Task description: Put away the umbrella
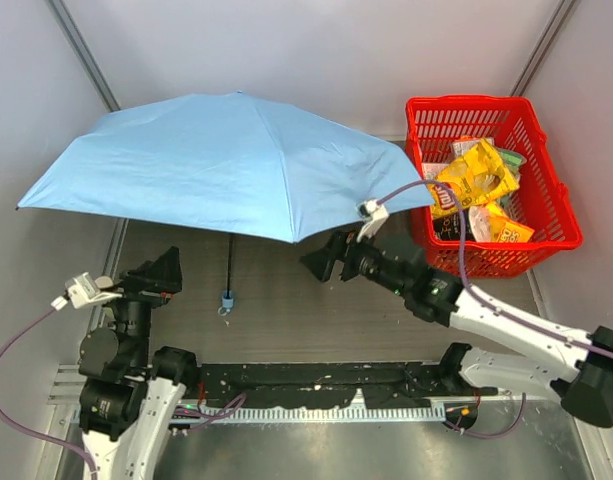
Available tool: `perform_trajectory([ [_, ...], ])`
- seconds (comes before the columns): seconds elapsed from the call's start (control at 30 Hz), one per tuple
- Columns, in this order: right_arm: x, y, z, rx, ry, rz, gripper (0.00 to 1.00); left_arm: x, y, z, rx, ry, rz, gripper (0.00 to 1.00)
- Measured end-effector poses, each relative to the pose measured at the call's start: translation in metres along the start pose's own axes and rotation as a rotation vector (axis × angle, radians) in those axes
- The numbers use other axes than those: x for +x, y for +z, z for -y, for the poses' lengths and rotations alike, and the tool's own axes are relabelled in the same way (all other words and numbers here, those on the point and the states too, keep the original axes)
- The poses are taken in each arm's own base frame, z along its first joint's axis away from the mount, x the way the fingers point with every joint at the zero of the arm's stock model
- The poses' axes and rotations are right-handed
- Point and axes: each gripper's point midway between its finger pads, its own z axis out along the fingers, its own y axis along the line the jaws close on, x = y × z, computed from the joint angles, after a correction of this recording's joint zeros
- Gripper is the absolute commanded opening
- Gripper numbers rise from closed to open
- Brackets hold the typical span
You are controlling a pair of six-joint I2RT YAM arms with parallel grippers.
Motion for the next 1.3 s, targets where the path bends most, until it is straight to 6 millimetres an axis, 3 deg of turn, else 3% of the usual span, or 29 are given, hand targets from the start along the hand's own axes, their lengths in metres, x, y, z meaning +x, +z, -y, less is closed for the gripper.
perform_trajectory([
  [0.17, 0.037, 0.024, -0.024, -0.077, 0.019, 0.076, 0.93, 0.014, -0.007, -0.001, 0.012, 0.046, -0.085, 0.95],
  [0.27, 0.042, 0.043, -0.022, -0.079, 0.045, 0.142, 0.93, 0.036, -0.002, -0.002, 0.007, 0.068, -0.189, 0.98],
  [0.4, 0.055, 0.050, -0.006, -0.049, 0.061, 0.188, 0.93, 0.080, 0.019, -0.008, -0.048, 0.109, -0.382, 0.98],
  [0.57, 0.041, 0.039, -0.007, -0.047, 0.049, 0.240, 0.93, 0.135, 0.054, -0.026, -0.166, 0.166, -0.598, 0.93],
  [0.73, 0.026, 0.007, -0.008, -0.081, 0.065, 0.302, 0.93, 0.172, 0.104, -0.019, -0.151, 0.233, -0.724, 0.93],
  [0.9, 0.041, -0.011, 0.011, -0.061, 0.070, 0.292, 0.93, 0.205, 0.139, -0.020, -0.080, 0.282, -0.766, 0.95],
  [0.97, 0.049, -0.012, 0.018, -0.043, 0.062, 0.271, 0.93, 0.212, 0.151, -0.025, -0.073, 0.301, -0.760, 0.89],
  [1.07, 0.055, -0.012, 0.022, -0.026, 0.050, 0.251, 0.93, 0.221, 0.163, -0.027, -0.060, 0.310, -0.758, 0.69],
  [1.17, 0.060, -0.011, 0.027, -0.009, 0.025, 0.232, 0.93, 0.226, 0.174, -0.018, 0.004, 0.299, -0.742, 0.49],
  [1.3, 0.071, -0.003, 0.034, 0.027, -0.021, 0.185, 0.93, 0.218, 0.186, 0.005, 0.102, 0.277, -0.683, 0.20],
])
